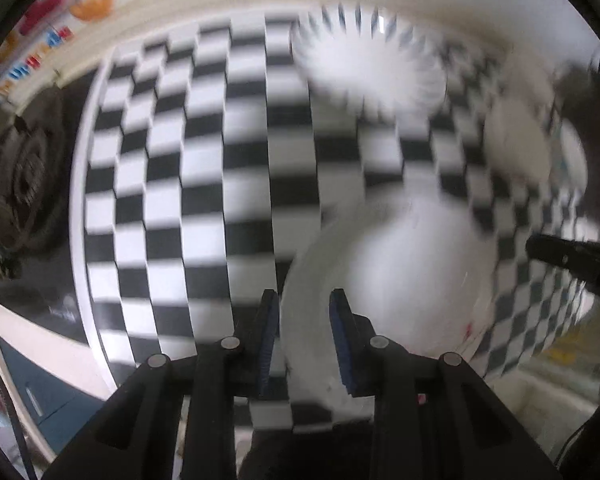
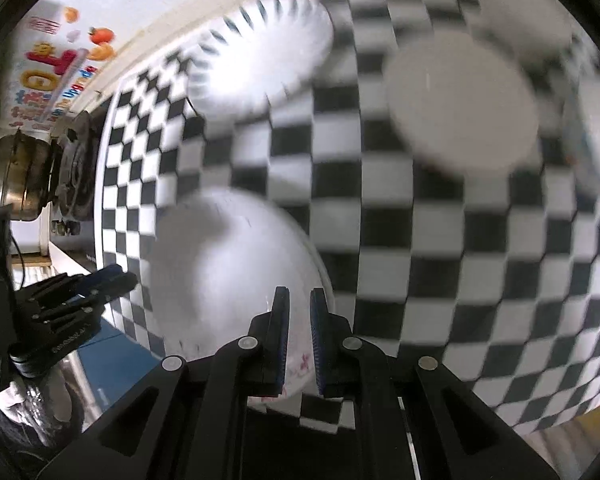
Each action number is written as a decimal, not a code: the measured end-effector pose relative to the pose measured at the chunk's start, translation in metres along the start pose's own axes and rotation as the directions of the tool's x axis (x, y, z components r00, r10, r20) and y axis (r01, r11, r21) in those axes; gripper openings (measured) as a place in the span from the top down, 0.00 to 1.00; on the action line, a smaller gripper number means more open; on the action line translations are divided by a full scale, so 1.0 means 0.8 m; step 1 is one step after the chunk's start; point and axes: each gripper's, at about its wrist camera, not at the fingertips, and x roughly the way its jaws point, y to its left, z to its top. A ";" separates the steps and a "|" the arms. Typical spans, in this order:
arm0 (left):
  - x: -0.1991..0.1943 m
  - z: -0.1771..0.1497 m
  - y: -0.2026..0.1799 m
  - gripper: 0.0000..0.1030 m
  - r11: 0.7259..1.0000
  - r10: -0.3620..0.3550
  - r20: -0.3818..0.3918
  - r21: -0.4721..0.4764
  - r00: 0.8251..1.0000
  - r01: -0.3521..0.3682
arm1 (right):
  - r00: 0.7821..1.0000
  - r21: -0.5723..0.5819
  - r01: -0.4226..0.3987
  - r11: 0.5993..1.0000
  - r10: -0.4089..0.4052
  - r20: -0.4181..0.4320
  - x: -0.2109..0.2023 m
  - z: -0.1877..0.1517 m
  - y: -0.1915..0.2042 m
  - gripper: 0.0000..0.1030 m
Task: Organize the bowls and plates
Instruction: 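Open both tools and move them to the blue-striped plate, then grasp the blue-striped plate rim with the left tool while the right tool grips it too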
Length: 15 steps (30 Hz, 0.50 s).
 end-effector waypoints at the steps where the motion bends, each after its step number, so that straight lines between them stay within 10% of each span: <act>1: -0.010 0.017 -0.001 0.76 1.000 -0.006 0.040 -0.017 0.999 0.006 | 0.999 -0.013 0.018 1.000 -0.017 0.030 -0.015 0.014 0.006 0.70; 4: -0.019 0.061 0.021 0.71 0.999 -0.018 0.082 -0.050 0.996 0.022 | 0.994 -0.036 0.048 0.998 -0.044 0.104 -0.044 0.058 0.017 0.54; 15: 0.060 0.214 0.062 0.71 0.989 -0.086 0.008 -0.122 0.996 0.087 | 0.992 -0.025 0.120 0.992 -0.119 0.033 0.015 0.261 -0.010 0.54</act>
